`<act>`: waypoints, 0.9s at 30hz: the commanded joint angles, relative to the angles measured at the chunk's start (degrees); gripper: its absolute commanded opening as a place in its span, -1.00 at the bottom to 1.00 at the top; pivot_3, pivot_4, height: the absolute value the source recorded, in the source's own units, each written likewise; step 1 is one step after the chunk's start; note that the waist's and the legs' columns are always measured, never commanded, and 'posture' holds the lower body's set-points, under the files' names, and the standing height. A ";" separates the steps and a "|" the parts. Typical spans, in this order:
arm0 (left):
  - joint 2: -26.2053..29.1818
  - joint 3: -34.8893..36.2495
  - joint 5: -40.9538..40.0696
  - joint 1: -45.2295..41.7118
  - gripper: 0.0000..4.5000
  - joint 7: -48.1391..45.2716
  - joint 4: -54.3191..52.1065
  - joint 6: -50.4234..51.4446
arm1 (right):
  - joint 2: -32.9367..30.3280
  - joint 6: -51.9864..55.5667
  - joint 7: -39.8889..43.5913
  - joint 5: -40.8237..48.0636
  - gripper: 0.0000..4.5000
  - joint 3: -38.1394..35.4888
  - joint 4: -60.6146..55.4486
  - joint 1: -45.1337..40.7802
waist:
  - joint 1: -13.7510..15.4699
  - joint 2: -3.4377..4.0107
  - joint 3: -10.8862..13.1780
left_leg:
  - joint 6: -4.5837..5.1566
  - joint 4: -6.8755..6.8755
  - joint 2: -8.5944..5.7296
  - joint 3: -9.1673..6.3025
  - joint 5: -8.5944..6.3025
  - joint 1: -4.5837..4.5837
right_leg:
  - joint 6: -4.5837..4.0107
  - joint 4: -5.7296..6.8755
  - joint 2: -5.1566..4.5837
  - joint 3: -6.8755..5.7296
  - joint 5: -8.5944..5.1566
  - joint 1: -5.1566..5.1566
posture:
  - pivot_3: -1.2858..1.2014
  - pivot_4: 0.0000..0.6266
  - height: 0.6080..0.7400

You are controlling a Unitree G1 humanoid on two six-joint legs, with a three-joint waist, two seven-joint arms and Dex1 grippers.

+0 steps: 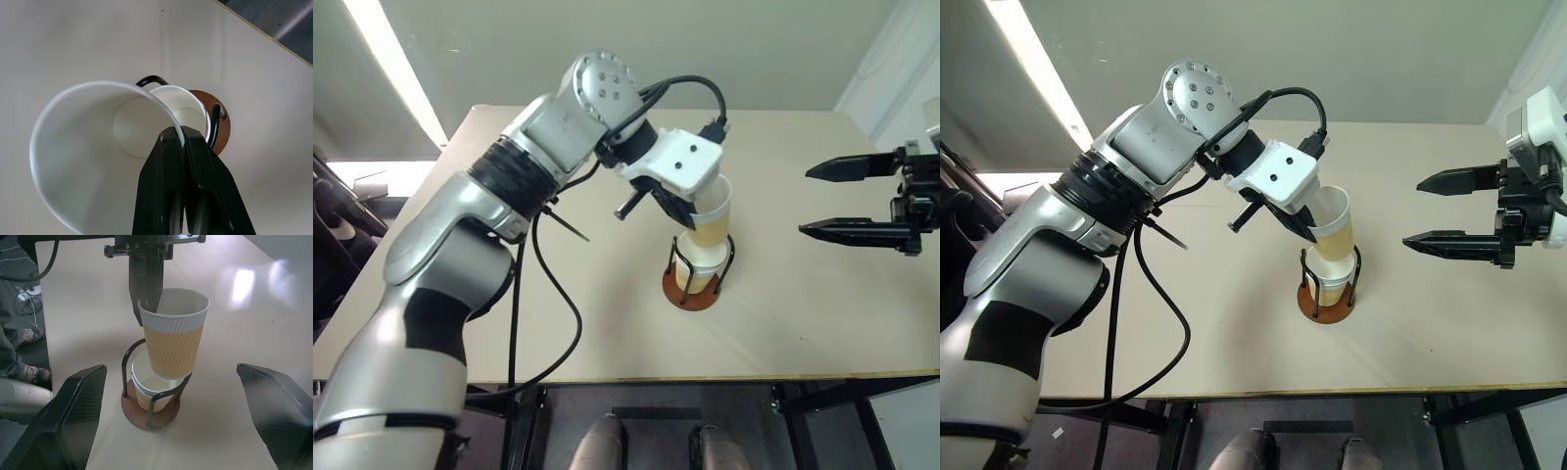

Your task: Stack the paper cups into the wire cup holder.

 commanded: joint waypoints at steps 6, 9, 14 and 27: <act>1.41 -1.64 -2.45 0.62 -0.99 -1.85 -5.51 1.84 | -1.23 -1.48 -0.14 0.49 0.97 -1.70 -0.46 -0.37 | 0.06 0.00 0.00 | 0.01 0.02 -0.01 0.02 -0.01 0.01 | 0.02 0.01 -0.02 0.05 0.00 0.00 | 0.03 -0.52 1.00; 1.18 -2.22 -0.96 1.06 -0.99 -1.85 -5.52 0.55 | -1.40 -1.73 0.00 0.35 0.97 -1.67 -0.38 -0.23 | 0.06 0.00 0.00 | 0.01 0.02 0.00 0.02 0.00 0.02 | 0.02 0.02 -0.01 0.05 0.01 0.00 | 0.03 -0.52 1.00; -0.09 -1.57 2.24 1.74 -0.99 -1.85 -3.97 -1.87 | -1.61 -1.76 0.06 0.46 0.97 -2.05 -0.57 0.33 | 0.07 0.00 0.00 | 0.01 0.02 -0.01 0.03 0.00 0.03 | 0.03 0.02 -0.02 0.08 0.01 0.01 | 0.03 -0.52 1.00; -4.35 3.40 4.70 1.86 0.02 -1.85 -0.50 -0.95 | -1.52 -2.64 0.13 0.02 0.97 -0.98 -0.31 0.66 | 0.09 0.00 0.00 | 0.03 0.04 -0.01 0.05 -0.02 0.03 | 0.07 0.02 -0.01 0.09 0.03 0.02 | 0.03 -0.52 1.00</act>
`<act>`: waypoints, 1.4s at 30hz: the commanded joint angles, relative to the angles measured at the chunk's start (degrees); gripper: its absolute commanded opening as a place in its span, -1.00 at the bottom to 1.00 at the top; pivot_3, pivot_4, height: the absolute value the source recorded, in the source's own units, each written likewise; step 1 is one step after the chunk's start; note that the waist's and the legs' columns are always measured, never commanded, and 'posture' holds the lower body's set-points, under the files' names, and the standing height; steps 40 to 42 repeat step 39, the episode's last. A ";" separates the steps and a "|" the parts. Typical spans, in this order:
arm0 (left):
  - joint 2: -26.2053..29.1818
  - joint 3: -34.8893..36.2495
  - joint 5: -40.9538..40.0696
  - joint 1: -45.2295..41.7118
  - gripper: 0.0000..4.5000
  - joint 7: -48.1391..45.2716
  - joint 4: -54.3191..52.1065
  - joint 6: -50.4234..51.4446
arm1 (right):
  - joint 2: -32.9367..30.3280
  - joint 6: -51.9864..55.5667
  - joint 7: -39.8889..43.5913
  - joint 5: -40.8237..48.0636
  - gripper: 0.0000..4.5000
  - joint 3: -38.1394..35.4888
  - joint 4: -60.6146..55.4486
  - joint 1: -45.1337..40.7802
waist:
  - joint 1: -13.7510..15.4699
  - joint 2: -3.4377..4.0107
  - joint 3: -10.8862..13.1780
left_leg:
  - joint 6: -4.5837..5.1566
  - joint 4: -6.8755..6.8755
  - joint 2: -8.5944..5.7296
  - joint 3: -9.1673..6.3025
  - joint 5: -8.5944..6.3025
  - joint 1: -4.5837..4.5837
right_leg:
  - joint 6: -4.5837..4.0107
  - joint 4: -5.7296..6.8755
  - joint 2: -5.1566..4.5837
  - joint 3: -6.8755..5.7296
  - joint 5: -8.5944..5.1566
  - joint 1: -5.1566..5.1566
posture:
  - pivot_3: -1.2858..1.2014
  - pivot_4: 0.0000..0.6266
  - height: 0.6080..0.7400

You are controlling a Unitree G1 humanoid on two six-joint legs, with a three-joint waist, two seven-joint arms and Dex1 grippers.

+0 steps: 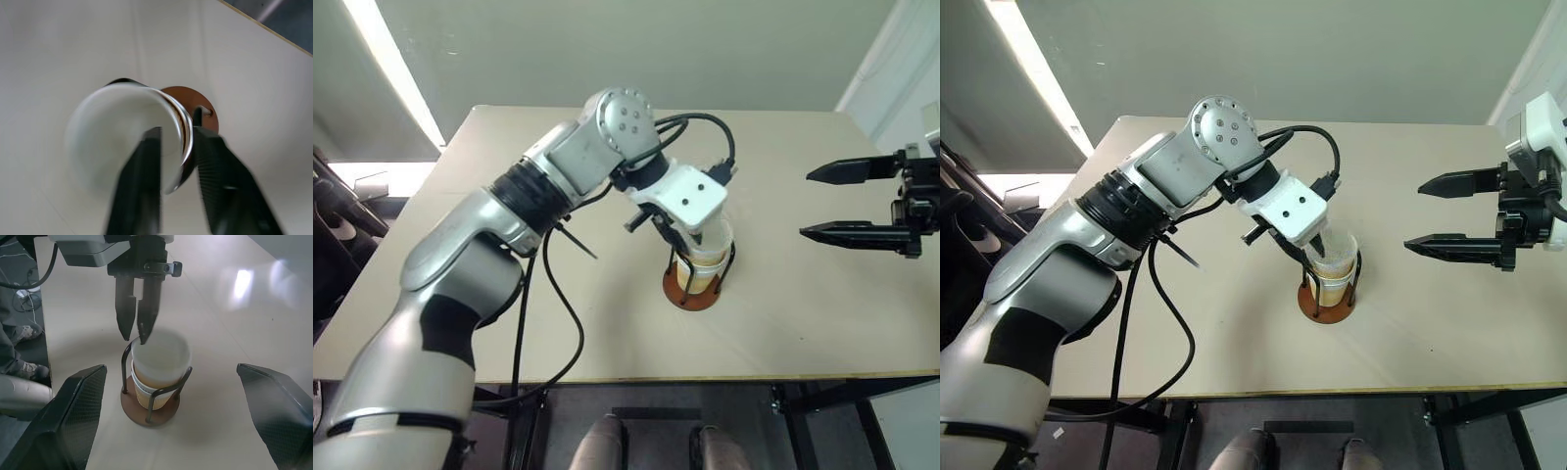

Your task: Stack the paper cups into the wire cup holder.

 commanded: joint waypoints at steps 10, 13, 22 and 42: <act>2.78 17.29 -4.86 1.59 0.98 0.09 1.30 17.26 | 4.75 -8.12 -1.12 -4.94 0.97 4.73 6.92 -3.33 | -0.10 0.02 -0.01 | 0.02 0.01 0.00 0.02 0.00 0.05 | 0.08 0.01 0.01 0.01 0.05 0.00 | 0.03 -0.52 1.00; 5.41 23.18 -6.26 6.39 0.98 3.16 -4.10 23.69 | 7.94 -9.97 -2.01 -8.53 0.97 8.12 12.60 -5.65 | -0.61 0.05 -0.03 | 0.02 -0.03 0.03 0.11 0.01 0.22 | 0.09 0.05 0.05 0.12 0.05 0.03 | 0.03 -0.52 1.00; 9.04 44.99 -13.02 31.51 0.98 28.07 -25.00 44.79 | 21.46 -18.61 -7.32 -19.46 0.97 13.84 36.61 -15.32 | -1.47 0.16 -0.09 | -0.01 -0.03 0.03 0.23 0.15 0.42 | 0.04 0.22 0.09 0.41 0.07 0.00 | 0.03 -0.52 1.00; 8.33 61.09 -6.66 51.91 0.98 55.28 -19.78 36.19 | 32.55 -36.82 -32.58 -30.50 0.97 7.69 62.01 -18.98 | -1.22 0.18 -0.08 | -0.04 -0.50 0.04 0.27 0.01 1.09 | -1.39 0.92 0.07 0.51 -0.20 -0.01 | 0.03 -0.52 1.00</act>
